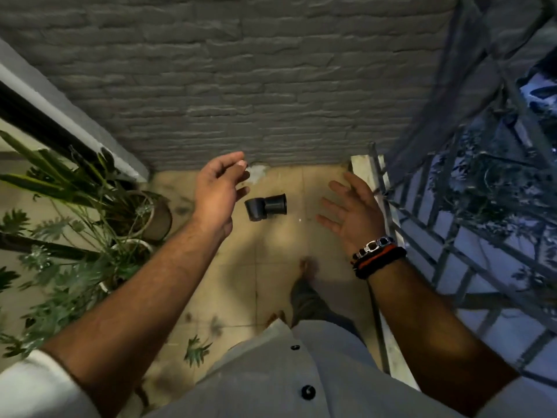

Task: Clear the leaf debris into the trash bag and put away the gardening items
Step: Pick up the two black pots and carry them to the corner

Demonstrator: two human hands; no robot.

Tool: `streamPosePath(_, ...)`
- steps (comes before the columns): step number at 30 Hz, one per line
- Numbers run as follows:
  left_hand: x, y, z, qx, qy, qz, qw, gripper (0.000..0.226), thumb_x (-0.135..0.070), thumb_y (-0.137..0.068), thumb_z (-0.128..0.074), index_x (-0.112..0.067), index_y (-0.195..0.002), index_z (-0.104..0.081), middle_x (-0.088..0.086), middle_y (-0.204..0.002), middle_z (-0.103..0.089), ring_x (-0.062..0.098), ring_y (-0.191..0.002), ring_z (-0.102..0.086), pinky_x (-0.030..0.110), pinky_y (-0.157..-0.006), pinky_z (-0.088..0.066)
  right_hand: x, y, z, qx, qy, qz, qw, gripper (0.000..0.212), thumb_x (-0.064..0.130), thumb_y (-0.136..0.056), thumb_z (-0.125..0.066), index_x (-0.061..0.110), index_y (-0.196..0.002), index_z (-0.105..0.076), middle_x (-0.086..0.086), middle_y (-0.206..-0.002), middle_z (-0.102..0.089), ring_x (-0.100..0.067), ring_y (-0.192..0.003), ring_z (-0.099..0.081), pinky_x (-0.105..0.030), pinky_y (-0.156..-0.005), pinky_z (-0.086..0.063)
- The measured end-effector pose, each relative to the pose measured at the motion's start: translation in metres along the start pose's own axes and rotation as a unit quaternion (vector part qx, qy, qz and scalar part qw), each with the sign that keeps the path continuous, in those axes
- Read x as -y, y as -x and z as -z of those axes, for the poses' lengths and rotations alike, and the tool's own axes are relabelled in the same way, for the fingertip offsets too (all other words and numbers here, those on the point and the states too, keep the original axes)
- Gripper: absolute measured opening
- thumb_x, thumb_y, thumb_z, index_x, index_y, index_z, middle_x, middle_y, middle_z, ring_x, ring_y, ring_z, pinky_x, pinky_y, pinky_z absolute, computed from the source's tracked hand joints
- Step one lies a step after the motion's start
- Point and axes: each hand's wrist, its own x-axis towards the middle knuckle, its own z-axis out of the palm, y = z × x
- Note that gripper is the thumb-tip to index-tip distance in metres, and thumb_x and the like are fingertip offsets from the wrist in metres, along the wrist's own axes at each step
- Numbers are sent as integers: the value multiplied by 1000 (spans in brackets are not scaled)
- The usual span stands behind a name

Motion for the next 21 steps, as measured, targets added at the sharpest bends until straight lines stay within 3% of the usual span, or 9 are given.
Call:
streamPosePath(4, 1, -43, -20, -15, 6, 21, 1000, 13, -12, -97, -59, -19, -105, -66, -2, -97, -69, 15, -93, -64, 36, -82, -53, 3, -51, -11, -1, 13, -27, 1000, 41, 13, -97, -50, 26, -136, -48, 2, -128, -57, -31, -115, -60, -42, -79, -56)
streamPosePath(11, 15, -110, -44, -48, -23, 58, 997, 17, -14, -97, -59, -17, -111, -67, 1, -108, -69, 18, -103, -66, 37, -88, -56, -1, -139, -22, 4, 44, -92, 995, 40, 13, -99, -48, 27, -136, -46, -3, -138, -52, -31, -118, -58, -49, -88, -53)
streamPosePath(17, 53, -173, -46, -53, -57, 82, 994, 19, -13, -99, -56, -13, -116, -65, 1, -104, -66, 13, -94, -62, 21, -71, -57, -25, -208, -22, 0, 66, -129, 989, 35, 14, -98, -51, 34, -126, -50, -7, -145, -45, -33, -120, -55, -53, -92, -52)
streamPosePath(21, 103, -231, -43, -63, -71, 120, 988, 18, -12, -98, -58, -11, -114, -65, -2, -96, -67, 15, -91, -63, 32, -80, -52, -58, -261, -19, -28, 84, -141, 986, 36, 17, -98, -52, 34, -129, -48, -5, -145, -46, -27, -116, -58, -46, -84, -55)
